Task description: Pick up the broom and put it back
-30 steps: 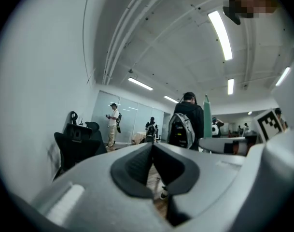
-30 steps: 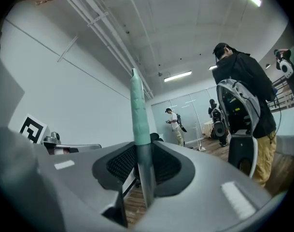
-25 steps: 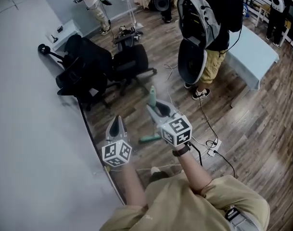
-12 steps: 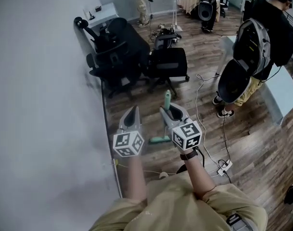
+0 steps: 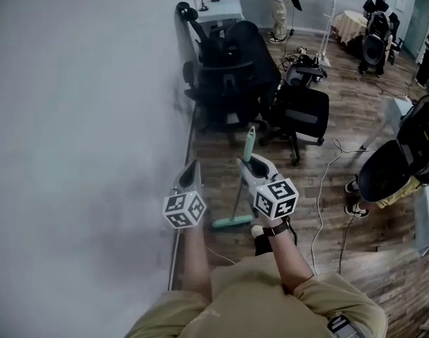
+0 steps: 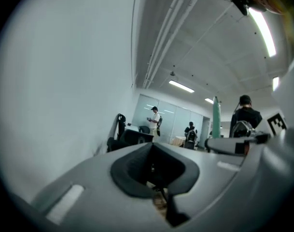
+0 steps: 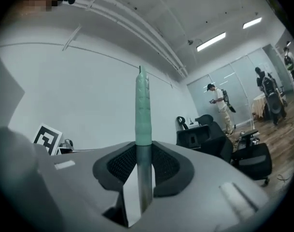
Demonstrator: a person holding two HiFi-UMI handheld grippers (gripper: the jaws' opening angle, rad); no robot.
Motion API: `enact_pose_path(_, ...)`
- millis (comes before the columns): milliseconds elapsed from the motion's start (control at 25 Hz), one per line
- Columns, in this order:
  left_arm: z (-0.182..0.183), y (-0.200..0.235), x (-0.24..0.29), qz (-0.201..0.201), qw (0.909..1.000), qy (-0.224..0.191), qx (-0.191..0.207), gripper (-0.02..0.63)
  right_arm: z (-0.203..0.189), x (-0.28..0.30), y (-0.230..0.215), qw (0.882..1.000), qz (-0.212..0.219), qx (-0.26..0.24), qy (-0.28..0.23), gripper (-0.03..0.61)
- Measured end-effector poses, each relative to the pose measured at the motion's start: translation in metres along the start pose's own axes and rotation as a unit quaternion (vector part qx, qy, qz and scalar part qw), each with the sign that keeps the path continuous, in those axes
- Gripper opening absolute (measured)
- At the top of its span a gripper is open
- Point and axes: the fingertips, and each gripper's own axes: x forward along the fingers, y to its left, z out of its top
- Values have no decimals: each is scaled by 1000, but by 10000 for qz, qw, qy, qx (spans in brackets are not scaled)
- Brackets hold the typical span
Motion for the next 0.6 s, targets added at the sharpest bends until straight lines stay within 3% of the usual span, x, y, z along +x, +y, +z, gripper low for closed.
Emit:
enact_pose_path(200,39,27,32,775,9954,-551,152,2,34,65,21,9931,1103,-389,-79,91)
enact_pose_path(360,65,39,45,1506,9843,-833,384,2,53,94,12,9844,1514,-900,-12,89)
enact_pose_path(600,50,47,51,2174,9723,-639,581,2,32,135,3,9702,2074,-1200,346,98)
